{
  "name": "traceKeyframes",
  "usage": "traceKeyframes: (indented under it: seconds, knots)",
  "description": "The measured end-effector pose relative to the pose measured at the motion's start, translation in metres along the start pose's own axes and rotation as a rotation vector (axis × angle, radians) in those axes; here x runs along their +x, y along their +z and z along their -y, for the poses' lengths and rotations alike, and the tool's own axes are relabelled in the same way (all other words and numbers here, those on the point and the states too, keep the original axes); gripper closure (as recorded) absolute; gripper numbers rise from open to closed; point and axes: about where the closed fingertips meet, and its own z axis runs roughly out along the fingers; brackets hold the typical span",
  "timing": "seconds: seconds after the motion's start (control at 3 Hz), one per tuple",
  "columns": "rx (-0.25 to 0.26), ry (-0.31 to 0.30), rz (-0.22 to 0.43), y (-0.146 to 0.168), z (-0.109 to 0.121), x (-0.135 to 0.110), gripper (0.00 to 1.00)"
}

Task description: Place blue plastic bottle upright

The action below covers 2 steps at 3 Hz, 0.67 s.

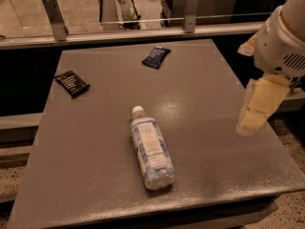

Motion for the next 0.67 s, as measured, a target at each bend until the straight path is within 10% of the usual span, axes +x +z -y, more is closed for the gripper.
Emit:
traceKeyframes:
  seconds: [0.67]
  knots:
    - [-0.073, 0.111, 0.140, 0.033, -0.053, -0.100, 0.00]
